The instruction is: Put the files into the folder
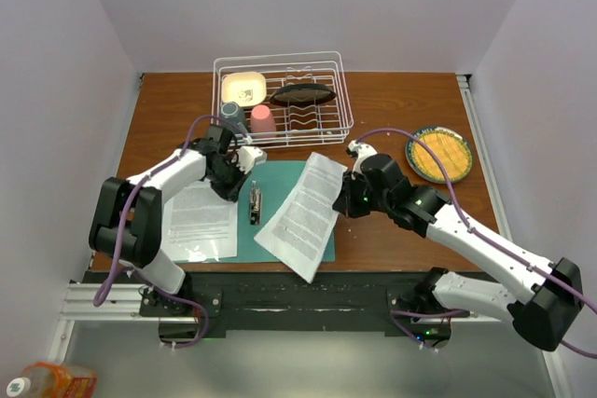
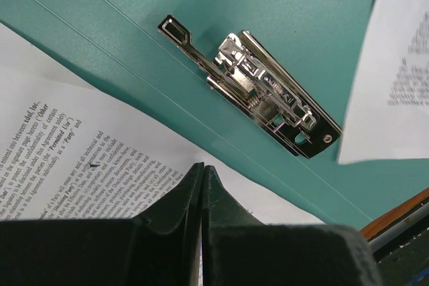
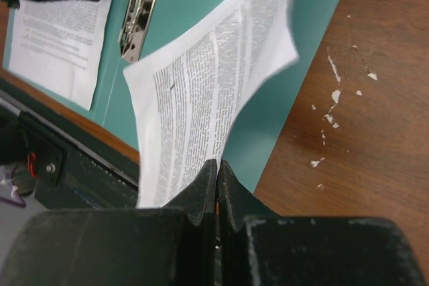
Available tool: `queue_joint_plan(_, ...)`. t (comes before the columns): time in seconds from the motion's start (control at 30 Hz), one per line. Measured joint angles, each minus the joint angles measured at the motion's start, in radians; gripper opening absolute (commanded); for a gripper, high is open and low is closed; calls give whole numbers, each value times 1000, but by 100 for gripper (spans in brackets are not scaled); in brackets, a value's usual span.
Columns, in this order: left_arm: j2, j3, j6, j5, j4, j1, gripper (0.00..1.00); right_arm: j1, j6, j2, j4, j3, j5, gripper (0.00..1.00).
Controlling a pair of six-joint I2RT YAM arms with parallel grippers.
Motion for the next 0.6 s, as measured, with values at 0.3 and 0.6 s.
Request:
queue_joint_plan(0.3,15,0,0,0,24,0,5,0,-44,75,27,-29,-127,0)
queue_joint_plan(0.6,15,0,16,12,27,0,5,-13,-102,353,99,14,-138,0)
